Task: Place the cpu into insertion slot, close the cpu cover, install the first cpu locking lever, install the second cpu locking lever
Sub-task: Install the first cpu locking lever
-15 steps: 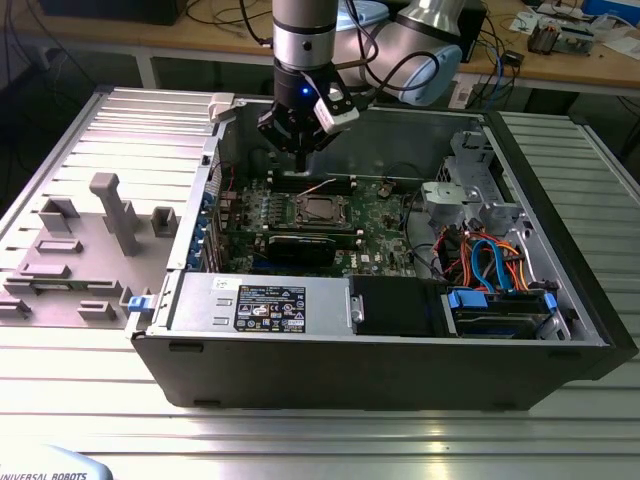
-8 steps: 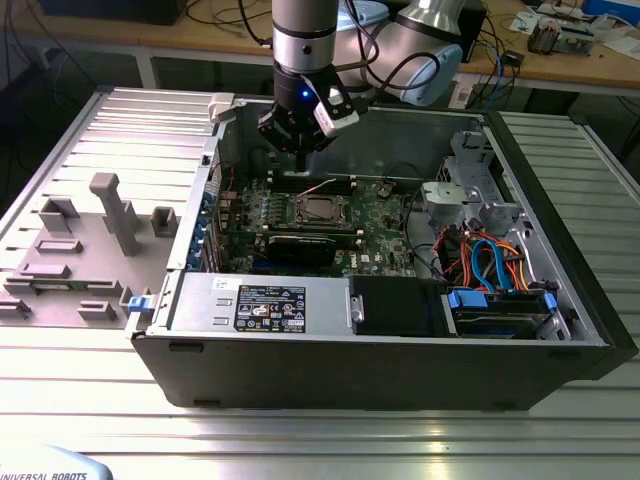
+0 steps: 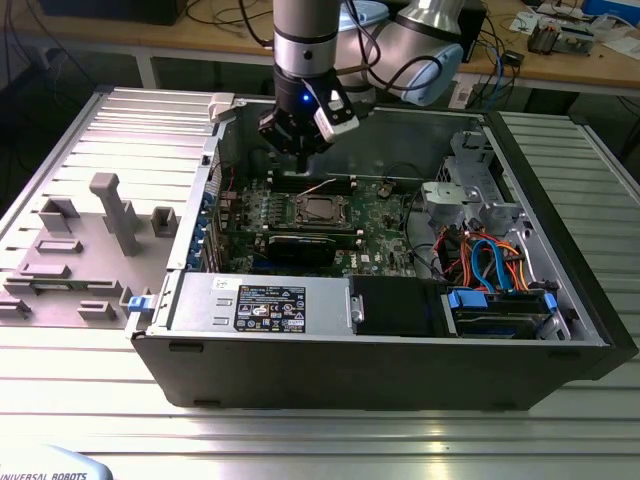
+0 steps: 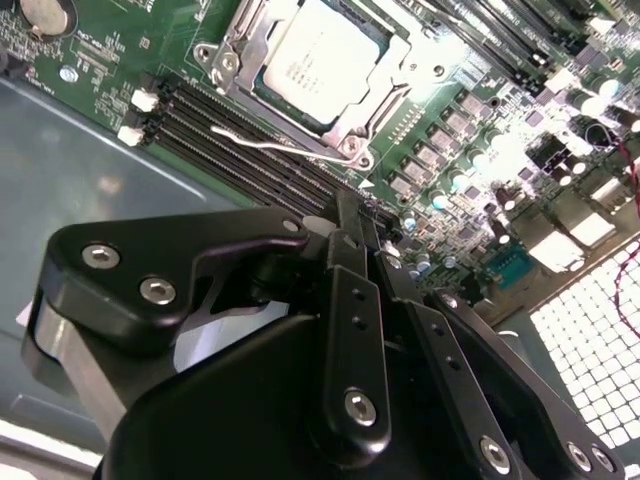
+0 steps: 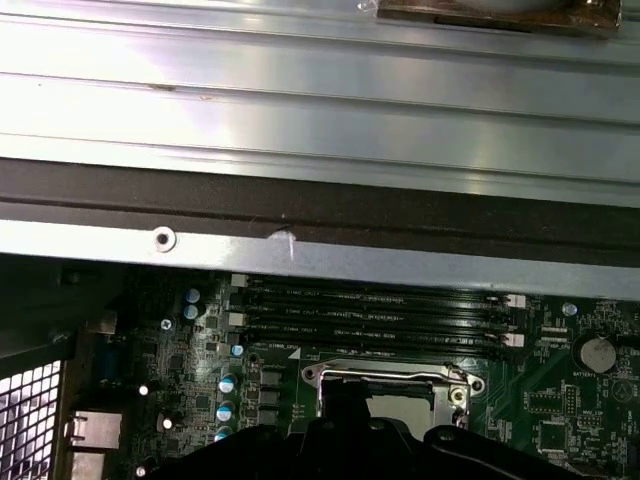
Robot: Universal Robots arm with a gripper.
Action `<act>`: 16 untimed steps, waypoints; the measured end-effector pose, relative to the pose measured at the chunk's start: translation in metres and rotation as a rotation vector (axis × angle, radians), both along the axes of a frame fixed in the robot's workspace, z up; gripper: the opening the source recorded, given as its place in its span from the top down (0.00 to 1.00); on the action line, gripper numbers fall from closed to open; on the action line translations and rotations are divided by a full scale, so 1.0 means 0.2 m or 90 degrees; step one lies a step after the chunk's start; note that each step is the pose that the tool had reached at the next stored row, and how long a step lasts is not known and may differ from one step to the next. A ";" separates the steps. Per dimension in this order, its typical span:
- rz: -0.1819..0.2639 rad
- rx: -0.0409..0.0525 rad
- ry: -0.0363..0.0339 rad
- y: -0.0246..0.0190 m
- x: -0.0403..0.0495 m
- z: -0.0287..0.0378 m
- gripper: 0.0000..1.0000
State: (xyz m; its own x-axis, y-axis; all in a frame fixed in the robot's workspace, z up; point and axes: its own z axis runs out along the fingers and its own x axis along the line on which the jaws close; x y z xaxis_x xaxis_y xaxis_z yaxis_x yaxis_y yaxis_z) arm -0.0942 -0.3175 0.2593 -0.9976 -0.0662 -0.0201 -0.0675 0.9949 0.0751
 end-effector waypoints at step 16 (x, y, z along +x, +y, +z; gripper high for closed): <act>-0.003 0.0041 0.0000 -0.005 0.008 -0.005 0.89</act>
